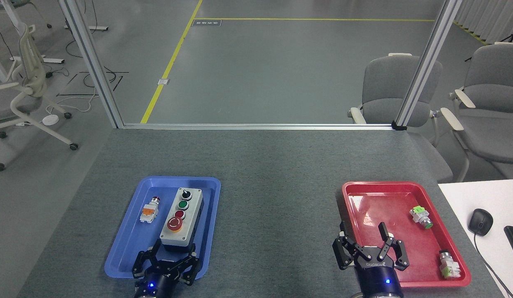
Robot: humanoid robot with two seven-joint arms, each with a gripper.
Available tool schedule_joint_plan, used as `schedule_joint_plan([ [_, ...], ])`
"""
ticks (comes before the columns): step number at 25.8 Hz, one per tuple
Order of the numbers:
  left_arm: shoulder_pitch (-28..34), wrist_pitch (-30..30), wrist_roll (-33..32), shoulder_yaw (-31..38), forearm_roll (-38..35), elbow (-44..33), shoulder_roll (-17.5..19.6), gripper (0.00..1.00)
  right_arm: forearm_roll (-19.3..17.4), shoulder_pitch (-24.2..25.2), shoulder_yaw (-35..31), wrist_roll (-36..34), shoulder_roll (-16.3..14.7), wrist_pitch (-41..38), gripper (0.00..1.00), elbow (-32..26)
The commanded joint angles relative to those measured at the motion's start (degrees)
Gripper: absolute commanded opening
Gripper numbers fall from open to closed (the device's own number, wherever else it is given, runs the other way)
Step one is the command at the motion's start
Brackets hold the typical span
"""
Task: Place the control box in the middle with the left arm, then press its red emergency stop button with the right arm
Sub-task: 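Close the left gripper on the near end of the control box, then lift the control box and carry it toward the table middle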
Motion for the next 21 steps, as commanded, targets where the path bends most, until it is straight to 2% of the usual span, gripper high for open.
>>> schedule_joint_plan([
  [1, 0.0, -0.1, 0.0, 1.0, 0.1, 0.2, 0.0, 0.99, 0.0, -0.1, 0.1, 0.0, 0.2, -0.1, 0.98, 0.0],
  [7, -1.5, -0.1, -0.6, 1.1, 0.0, 0.5, 0.0, 0.99, 0.0, -0.3, -0.1, 0.0, 0.5, -0.4, 0.98, 0.1],
  [21, -10.0, -0.2, -0.9, 1.0, 0.0, 11.6, -2.9, 0.99, 0.0, -0.4, 0.0, 0.0, 0.4, -0.5, 0.98, 0.2],
])
